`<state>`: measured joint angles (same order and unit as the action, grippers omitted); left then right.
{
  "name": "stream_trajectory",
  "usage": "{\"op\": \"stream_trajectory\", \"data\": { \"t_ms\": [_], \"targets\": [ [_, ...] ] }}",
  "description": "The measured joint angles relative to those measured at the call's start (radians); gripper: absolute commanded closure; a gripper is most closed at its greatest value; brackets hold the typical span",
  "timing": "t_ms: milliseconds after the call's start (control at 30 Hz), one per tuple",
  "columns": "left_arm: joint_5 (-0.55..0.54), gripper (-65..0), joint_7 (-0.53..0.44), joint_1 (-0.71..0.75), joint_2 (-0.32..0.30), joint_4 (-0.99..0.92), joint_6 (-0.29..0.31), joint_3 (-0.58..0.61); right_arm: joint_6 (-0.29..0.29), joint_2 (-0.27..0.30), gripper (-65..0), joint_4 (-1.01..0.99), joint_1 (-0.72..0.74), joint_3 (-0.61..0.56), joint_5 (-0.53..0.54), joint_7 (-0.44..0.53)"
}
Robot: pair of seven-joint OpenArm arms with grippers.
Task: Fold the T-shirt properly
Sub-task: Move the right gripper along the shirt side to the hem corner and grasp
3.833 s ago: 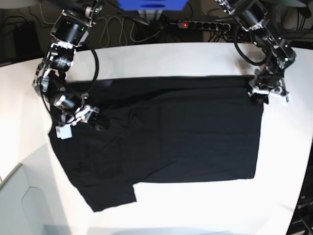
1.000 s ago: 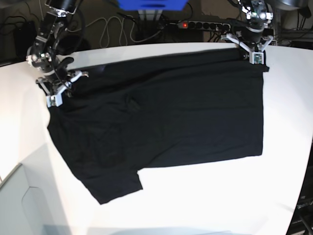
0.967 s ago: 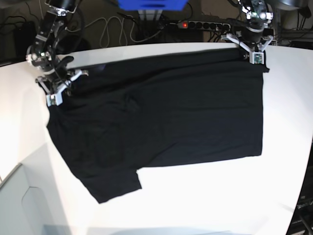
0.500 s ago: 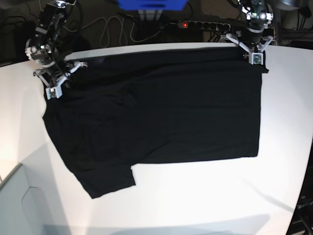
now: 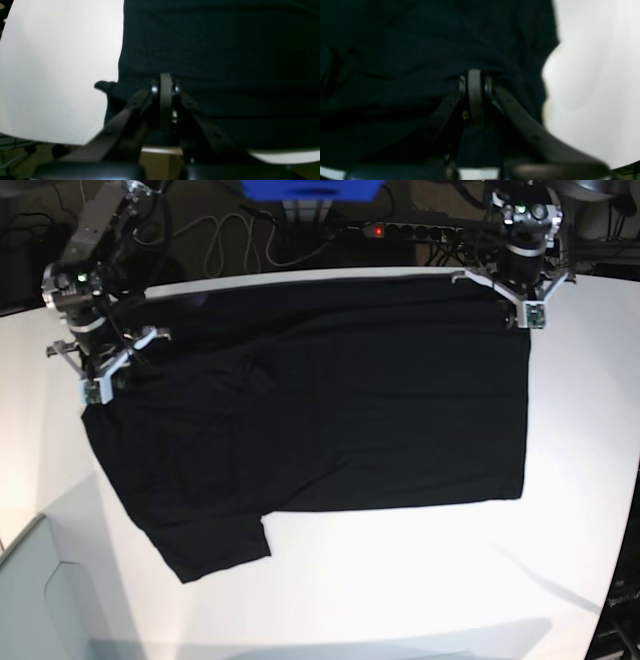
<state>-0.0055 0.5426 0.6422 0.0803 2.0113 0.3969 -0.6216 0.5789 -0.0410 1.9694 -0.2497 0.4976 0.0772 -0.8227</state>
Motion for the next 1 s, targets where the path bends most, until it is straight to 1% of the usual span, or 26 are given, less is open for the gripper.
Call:
{"op": "stream_trajectory", "data": {
  "t_ms": [67, 167, 200, 267, 300, 333, 367, 433, 533, 633, 700, 800, 867, 900, 1000],
  "targets": [
    [-0.067, 0.0, 0.003, 0.000, -0.005, 0.000, 0.000, -0.010, 0.000, 0.000, 0.0, 0.016, 0.002, -0.004, 0.000, 0.006],
    [-0.204, -0.5, 0.004, -0.019, -0.004, 0.000, 0.007, -0.068, 0.000, 0.000, 0.0, 0.018, 0.047, -0.001, -0.007, -0.011],
    [-0.219, -0.5, 0.011, -0.026, -0.009, 0.000, 0.003, -0.085, 0.000, 0.001, -0.9, 0.018, 0.063, -0.001, -0.008, -0.004],
    [-0.263, -0.5, 0.021, -0.038, -0.043, -0.001, -0.001, -0.096, 0.000, 0.008, -6.8, 0.018, 0.094, -0.006, -0.010, -0.005],
    [-0.278, -0.5, 0.016, -0.041, -0.067, -0.001, 0.000, -0.091, 0.000, 0.011, -11.5, 0.017, 0.116, -0.007, -0.012, -0.009],
    [-0.289, -0.5, 0.005, -0.042, -0.080, -0.001, 0.000, -0.089, 0.000, 0.024, -16.3, 0.015, 0.138, -0.008, -0.006, -0.035],
    [-0.308, -0.5, 0.007, -0.042, -0.087, -0.001, 0.000, -0.089, 0.000, 0.047, -20.4, 0.012, 0.169, -0.014, -0.009, -0.081],
    [-0.315, -0.5, 0.018, -0.042, -0.089, -0.001, 0.000, -0.104, 0.000, 0.093, -24.9, -0.029, 0.245, -0.032, -0.015, -0.129],
    [-0.317, -0.5, 0.016, -0.044, -0.079, -0.001, -0.003, -0.152, 0.000, 0.166, -26.2, -0.200, 0.394, -0.080, 0.012, -0.160],
    [-0.314, -0.7, 0.014, -0.063, -0.034, -0.001, -0.006, -0.190, 0.000, 0.211, -26.5, -0.478, 0.553, -0.096, 0.000, -0.161],
    [-0.315, -4.1, 0.016, -0.075, -0.002, -0.003, 0.001, -0.206, 0.001, 0.246, -26.7, -0.653, 0.645, -0.094, 0.002, -0.127],
    [-0.314, -15.9, 0.017, -0.069, 0.016, -0.005, -0.002, -0.227, 0.000, 0.298, -26.7, -0.930, 0.784, -0.094, -0.002, -0.016],
    [-0.308, -22.1, 0.016, -0.069, 0.034, -0.005, -0.010, -0.232, 0.000, 0.330, -26.8, -1.111, 0.870, -0.106, -0.009, 0.056],
    [-0.311, -23.5, 0.016, -0.069, 0.043, -0.005, -0.008, -0.230, 0.000, 0.345, -26.8, -1.196, 0.904, -0.120, -0.004, 0.100],
    [-0.317, -23.6, 0.018, -0.071, 0.057, -0.005, 0.000, -0.223, -0.001, 0.378, -26.8, -1.396, 0.977, -0.161, -0.002, 0.208]
  ]
}}
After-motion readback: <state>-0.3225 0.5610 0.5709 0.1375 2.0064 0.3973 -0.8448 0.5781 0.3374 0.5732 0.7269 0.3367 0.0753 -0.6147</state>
